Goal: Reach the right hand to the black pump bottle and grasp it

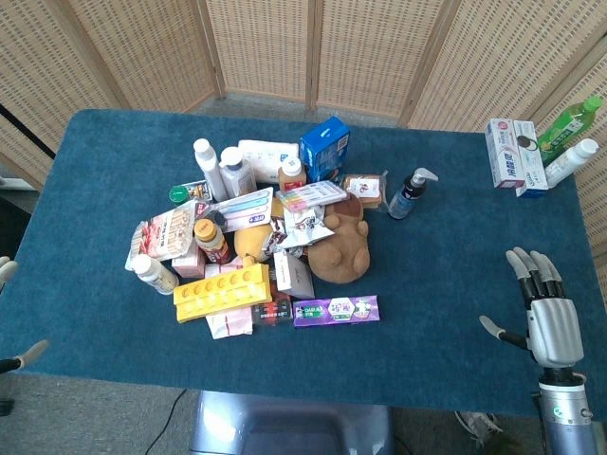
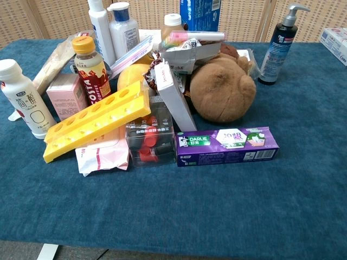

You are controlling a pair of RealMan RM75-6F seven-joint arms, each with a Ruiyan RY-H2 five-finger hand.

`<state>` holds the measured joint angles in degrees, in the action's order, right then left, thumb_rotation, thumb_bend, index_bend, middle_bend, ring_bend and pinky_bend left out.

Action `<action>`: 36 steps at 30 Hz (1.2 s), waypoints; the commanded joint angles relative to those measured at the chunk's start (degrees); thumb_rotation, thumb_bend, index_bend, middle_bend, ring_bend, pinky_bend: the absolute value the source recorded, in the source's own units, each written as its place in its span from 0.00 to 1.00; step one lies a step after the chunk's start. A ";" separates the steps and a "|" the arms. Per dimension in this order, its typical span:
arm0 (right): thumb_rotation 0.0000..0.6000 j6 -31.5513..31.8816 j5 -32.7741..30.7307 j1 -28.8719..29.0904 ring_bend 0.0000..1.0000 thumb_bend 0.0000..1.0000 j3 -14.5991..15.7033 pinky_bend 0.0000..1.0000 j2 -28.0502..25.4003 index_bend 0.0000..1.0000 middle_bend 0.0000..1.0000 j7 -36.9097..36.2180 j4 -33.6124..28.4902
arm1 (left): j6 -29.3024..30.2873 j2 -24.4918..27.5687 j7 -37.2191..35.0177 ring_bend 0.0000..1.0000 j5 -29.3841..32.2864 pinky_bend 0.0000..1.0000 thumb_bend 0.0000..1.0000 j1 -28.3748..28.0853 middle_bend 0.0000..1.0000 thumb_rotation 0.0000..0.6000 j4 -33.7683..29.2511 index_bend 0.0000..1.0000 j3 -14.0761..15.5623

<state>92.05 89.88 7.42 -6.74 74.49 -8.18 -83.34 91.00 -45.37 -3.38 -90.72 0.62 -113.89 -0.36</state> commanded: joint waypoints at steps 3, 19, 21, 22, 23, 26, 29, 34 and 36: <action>1.00 -0.19 -0.15 -0.04 0.00 0.00 0.04 0.11 -0.02 0.00 0.00 -0.10 0.14 | -0.17 -0.05 0.22 0.00 -0.24 0.00 0.00 -0.06 0.00 1.00 -0.02 0.00 0.12; 1.00 -14.67 -8.36 6.66 0.00 0.00 -3.84 0.09 1.36 0.00 0.00 -9.75 2.41 | -0.67 -0.65 1.63 0.00 0.69 0.00 0.00 -0.45 0.00 1.00 -0.24 0.00 -0.26; 1.00 -18.65 -10.68 8.84 0.00 0.00 -5.22 0.08 1.90 0.00 0.00 -11.02 3.61 | -0.89 -0.80 1.94 0.00 0.88 0.00 0.00 -0.58 0.00 1.00 -0.25 0.00 -0.32; 1.00 -20.36 -11.67 9.80 0.00 0.00 -5.82 0.07 2.18 0.00 0.00 -11.54 4.32 | -1.00 -0.85 2.03 0.00 0.96 0.00 0.00 -0.64 0.00 1.00 -0.26 0.00 -0.33; 1.00 -22.45 -12.95 11.02 0.00 0.00 -6.59 0.07 2.64 0.00 0.00 -12.12 5.48 | -1.15 -0.91 2.10 0.00 1.07 0.00 0.00 -0.72 0.00 1.00 -0.25 0.00 -0.36; 1.00 -29.34 -17.35 14.69 0.00 0.00 -8.98 0.02 4.05 0.00 0.00 -13.98 9.11 | -1.46 -1.09 2.34 0.00 1.64 0.00 0.00 -0.92 0.00 1.00 -0.13 0.00 -0.56; 1.00 -36.14 -21.90 18.02 0.00 0.00 -11.46 0.00 5.18 0.00 0.00 -16.71 12.57 | -1.80 -1.40 2.77 0.00 2.40 0.00 0.00 -1.18 0.00 1.00 -0.05 0.00 -0.85; 1.00 -43.02 -26.70 22.57 0.00 0.00 -14.45 0.00 7.56 0.00 0.00 -18.29 18.31 | -2.58 -1.82 3.26 0.00 3.46 0.00 0.00 -1.72 0.00 1.00 0.29 0.00 -1.26; 1.00 -45.16 -28.35 24.39 0.00 0.00 -15.52 0.00 8.74 0.00 0.00 -18.42 20.69 | -3.24 -2.02 3.39 0.00 4.05 0.00 0.00 -2.04 0.00 1.00 0.41 0.00 -1.36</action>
<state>49.25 63.47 29.67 -20.53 81.63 -25.66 -65.05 87.95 -47.29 -0.07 -86.86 -1.28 -113.56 -1.66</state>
